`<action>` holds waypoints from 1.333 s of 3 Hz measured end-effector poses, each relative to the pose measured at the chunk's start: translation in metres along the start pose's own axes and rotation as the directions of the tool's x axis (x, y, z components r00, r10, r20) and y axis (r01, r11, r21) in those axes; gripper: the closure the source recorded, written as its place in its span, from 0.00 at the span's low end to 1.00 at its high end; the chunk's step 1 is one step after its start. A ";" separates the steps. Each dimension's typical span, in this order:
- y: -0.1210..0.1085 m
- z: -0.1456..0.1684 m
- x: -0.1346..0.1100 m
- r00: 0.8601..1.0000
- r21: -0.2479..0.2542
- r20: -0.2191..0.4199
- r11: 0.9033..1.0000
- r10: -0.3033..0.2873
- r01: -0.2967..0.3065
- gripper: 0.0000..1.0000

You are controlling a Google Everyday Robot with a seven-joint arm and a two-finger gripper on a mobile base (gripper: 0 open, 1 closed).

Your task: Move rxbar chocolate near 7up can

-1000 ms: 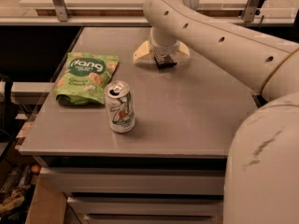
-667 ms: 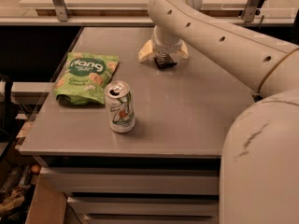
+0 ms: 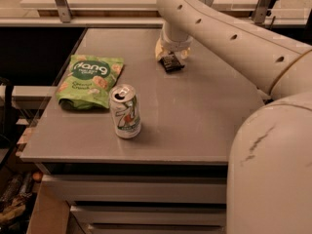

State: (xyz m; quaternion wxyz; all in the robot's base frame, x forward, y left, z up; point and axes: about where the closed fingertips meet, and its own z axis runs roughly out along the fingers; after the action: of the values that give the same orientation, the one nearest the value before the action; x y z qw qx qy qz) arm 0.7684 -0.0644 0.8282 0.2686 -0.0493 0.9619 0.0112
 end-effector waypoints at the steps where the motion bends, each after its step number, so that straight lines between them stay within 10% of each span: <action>1: 0.000 -0.008 -0.005 1.000 0.000 0.000 1.000 0.000 0.000 0.86; 4: 0.000 -0.066 -0.019 0.995 -0.021 0.000 0.995 -0.098 0.098 1.00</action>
Offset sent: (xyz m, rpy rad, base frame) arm -0.0066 0.0017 0.0445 -0.0176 -0.0053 0.0664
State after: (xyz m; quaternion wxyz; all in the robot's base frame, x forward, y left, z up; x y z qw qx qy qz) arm 0.7505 -0.0662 0.8944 0.2680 -0.0992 0.9583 0.0081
